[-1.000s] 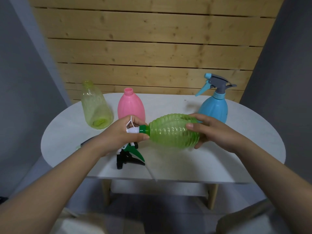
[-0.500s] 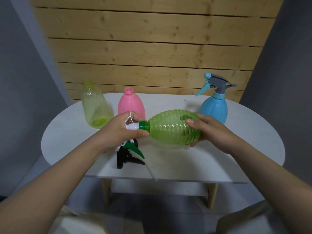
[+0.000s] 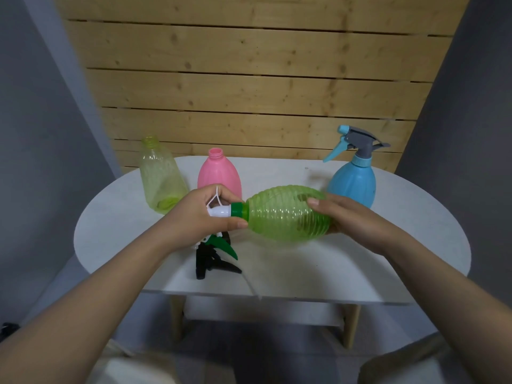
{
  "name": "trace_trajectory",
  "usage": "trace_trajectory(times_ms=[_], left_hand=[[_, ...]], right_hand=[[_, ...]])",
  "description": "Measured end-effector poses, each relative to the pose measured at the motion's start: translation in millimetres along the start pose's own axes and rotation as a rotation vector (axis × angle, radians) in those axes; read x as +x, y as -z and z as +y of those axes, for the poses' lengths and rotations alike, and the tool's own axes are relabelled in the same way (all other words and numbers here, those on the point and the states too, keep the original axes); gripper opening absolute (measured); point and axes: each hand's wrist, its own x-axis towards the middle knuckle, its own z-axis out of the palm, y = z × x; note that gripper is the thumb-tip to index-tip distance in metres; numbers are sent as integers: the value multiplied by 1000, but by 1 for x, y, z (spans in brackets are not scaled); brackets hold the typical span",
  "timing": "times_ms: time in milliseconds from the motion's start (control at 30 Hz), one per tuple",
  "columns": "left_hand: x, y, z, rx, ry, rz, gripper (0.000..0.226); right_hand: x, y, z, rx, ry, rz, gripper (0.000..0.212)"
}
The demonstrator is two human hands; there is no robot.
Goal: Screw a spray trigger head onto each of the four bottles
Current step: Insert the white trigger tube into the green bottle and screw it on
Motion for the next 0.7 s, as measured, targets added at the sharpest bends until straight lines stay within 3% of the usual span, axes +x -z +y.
trace_trajectory(times_ms=[67, 233, 300, 433, 533, 700], left_hand=[[1, 1, 0, 21, 7, 4, 32], [6, -12, 3, 57, -45, -13, 32], [9, -15, 4, 36, -61, 21, 34], [16, -13, 7, -77, -71, 55, 47], [23, -10, 1, -277, -6, 57, 56], [32, -16, -12, -221, 80, 67, 46]], right_hand=[[0, 2, -1, -189, 46, 26, 44], [1, -14, -5, -670, 162, -33, 83], [3, -17, -7, -745, 163, -7, 86], [7, -8, -9, -668, 148, 126, 72], [12, 2, -10, -470, 126, 269, 65], [30, 3, -10, -284, 133, 433, 66]])
